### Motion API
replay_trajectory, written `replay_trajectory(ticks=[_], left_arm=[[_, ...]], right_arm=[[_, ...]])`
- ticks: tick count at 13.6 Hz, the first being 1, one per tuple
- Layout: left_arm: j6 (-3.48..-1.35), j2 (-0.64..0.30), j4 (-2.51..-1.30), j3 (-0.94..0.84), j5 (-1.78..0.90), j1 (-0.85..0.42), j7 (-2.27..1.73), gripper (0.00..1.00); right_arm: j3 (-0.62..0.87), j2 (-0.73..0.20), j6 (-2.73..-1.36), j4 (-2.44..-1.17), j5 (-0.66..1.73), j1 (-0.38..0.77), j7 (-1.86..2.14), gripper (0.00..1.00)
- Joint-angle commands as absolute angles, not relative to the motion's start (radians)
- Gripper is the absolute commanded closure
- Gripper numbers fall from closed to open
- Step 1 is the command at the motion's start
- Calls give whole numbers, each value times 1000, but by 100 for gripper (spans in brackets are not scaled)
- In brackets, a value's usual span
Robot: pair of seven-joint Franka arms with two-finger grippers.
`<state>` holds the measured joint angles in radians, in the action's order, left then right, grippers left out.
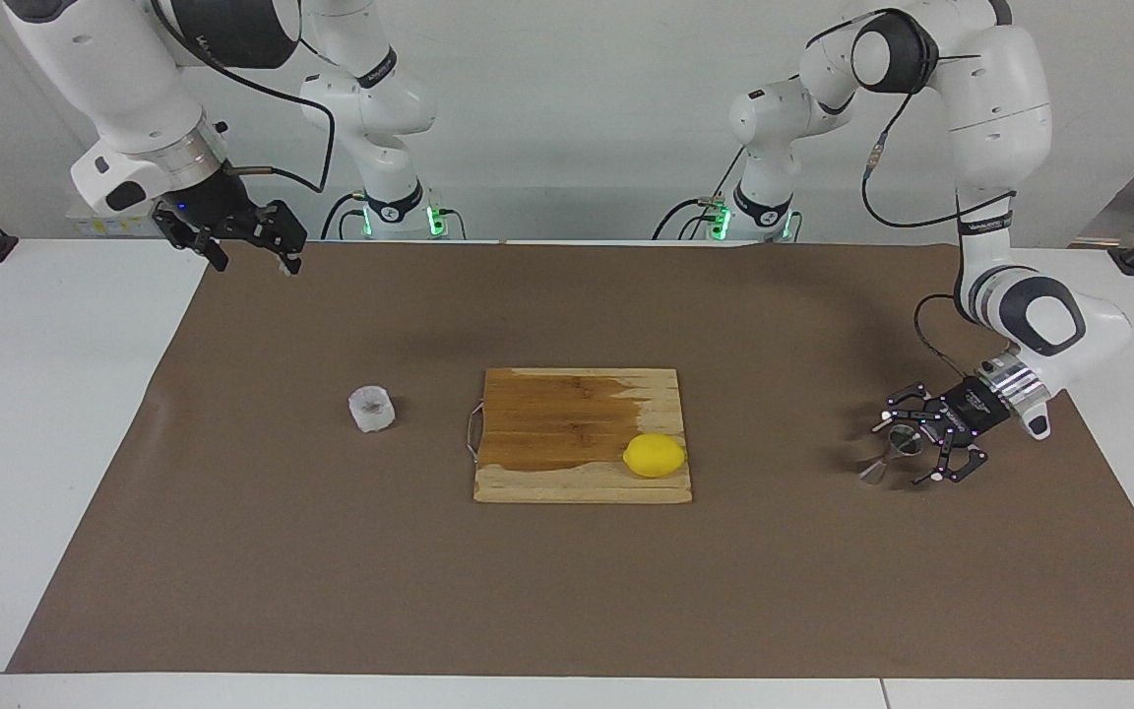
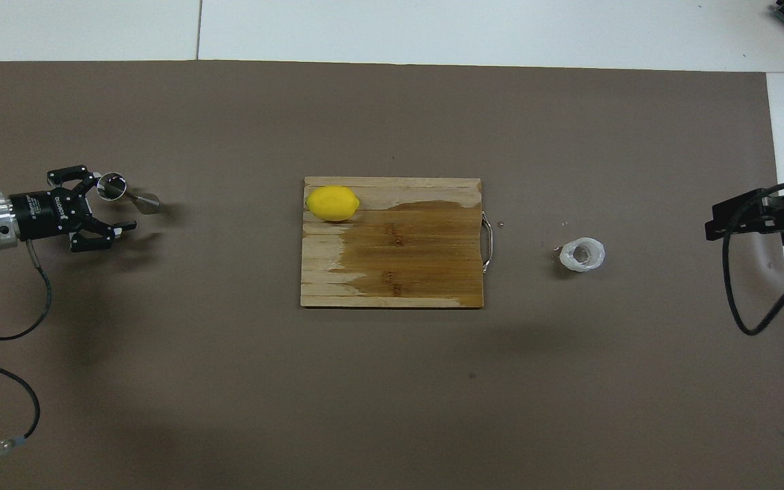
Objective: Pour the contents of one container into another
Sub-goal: 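Close the left gripper around the small metal cup, then carry the metal cup onto the wooden cutting board with the left gripper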
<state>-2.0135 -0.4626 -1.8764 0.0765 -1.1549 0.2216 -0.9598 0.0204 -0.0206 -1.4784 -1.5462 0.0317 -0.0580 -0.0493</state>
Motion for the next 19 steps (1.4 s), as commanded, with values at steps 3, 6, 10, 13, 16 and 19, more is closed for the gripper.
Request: replay_trajectory(ticks=[3,6,10,13,16,19], left_arm=[[-2082,-417,-1945,81,-1230,184,-902,0],[-2098,-417,-1939,81,-1252,183,-893,31],[-2121,-399,-1934,80,-1269,179,-894,100],[-2112,-371,-1936,77,-1269,178,-893,100],[-2115,-338,-1944,72,-1270,143,-903,100],[-2167,-286,-1979,74,-1296,49,-908,100]], right_arm=[[25,-20,-1485,-1546,51,-67,-60,0],[25,-20,-1485,-1546,51,-67,-58,0],[25,-20,-1485,-1546,51,-67,-58,0],[25,-20,-1485,-1546,51,-67,-58,0],[25,-20,-1485,-1546,51,-67,-58,0],[25,-20,-1485,-1546,51,-67,-58,0]])
